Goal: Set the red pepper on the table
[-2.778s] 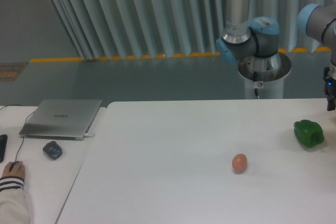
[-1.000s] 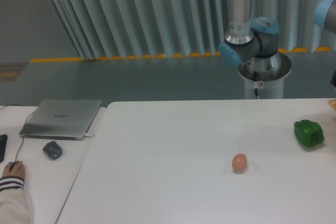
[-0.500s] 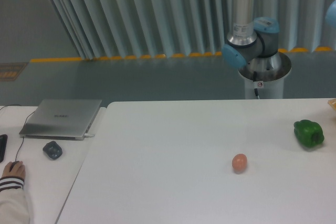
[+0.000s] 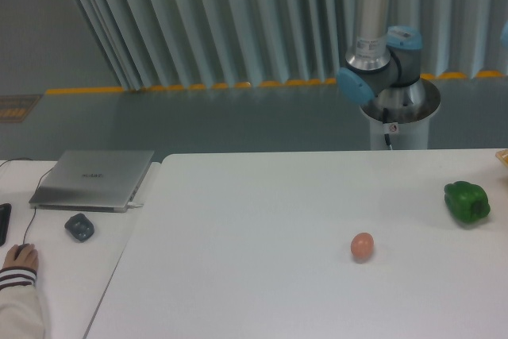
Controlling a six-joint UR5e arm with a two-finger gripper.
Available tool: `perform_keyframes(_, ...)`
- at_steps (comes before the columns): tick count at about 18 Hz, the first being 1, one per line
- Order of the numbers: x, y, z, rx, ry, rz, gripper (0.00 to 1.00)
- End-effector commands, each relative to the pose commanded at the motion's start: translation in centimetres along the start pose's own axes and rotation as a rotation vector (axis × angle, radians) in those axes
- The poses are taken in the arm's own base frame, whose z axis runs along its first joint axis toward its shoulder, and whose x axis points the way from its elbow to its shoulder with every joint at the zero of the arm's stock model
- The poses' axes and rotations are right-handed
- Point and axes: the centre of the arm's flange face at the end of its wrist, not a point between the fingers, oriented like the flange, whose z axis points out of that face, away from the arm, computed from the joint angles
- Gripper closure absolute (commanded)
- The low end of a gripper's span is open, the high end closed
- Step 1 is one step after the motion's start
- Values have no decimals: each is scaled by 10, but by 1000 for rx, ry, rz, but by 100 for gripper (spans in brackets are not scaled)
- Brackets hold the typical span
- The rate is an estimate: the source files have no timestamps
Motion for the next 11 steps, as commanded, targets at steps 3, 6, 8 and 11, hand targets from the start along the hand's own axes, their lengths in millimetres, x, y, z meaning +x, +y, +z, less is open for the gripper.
perform_keyframes(3,-3,2,5,0,6,-5,0)
perform_keyframes(6,-5,1,8,0,1,-6,0)
perform_keyframes(8,-7,1,11,0,3,-6,0)
perform_keyframes(11,-9,2,13,0,3,-8,0)
